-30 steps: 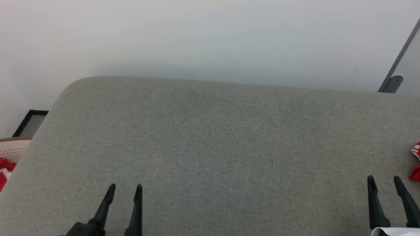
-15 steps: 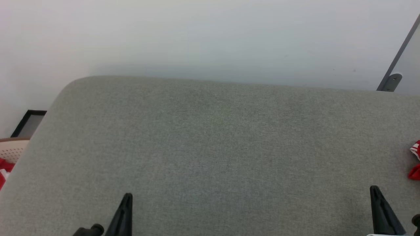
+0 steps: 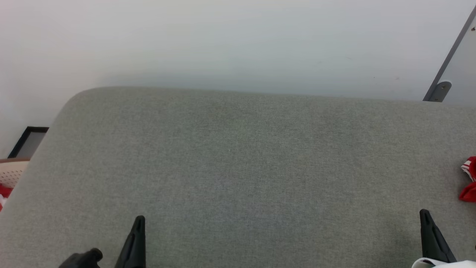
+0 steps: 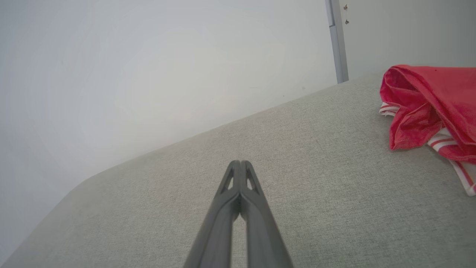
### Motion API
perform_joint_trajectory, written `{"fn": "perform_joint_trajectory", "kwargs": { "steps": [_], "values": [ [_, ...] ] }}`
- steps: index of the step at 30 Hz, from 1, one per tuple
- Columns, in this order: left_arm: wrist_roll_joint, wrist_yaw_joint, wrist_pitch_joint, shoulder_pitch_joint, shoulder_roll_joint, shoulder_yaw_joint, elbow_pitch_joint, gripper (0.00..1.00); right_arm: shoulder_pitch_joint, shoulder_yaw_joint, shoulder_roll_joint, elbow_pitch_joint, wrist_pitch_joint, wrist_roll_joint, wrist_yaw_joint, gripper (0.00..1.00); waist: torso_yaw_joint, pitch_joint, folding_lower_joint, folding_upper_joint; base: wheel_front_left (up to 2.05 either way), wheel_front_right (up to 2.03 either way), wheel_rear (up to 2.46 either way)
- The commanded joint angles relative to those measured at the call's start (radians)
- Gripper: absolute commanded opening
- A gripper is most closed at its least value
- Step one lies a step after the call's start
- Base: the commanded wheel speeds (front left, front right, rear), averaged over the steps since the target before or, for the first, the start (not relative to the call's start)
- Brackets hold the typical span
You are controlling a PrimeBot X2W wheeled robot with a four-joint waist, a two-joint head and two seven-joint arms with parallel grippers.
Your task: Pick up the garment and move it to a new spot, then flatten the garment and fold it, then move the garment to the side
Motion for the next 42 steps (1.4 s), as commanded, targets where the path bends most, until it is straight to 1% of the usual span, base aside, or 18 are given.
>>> {"fn": "perform_joint_trajectory", "kwargs": {
  "steps": [1, 19, 42],
  "values": [
    [-0.035, 0.000, 0.006, -0.028, 0.007, 0.004, -0.010, 0.00, -0.028, -0.008, -0.001, -0.010, 0.006, 0.033, 0.000, 0.00, -0.001, 0.000, 0.0001, 0.0000, 0.00, 0.00, 0.00],
    [-0.316, -0.002, 0.068, -0.078, 0.007, 0.015, 0.027, 0.00, -0.070, -0.020, 0.022, 0.014, 0.079, 0.285, 0.000, 0.00, -0.017, 0.003, 0.0000, 0.0000, 0.00, 0.00, 0.00],
    [-0.599, -0.003, 0.139, -0.126, 0.000, 0.032, 0.061, 0.00, -0.113, -0.031, 0.045, 0.040, 0.154, 0.542, -0.001, 0.00, -0.037, 0.007, 0.0000, 0.0000, 0.00, 0.00, 0.00]
  ]
}}
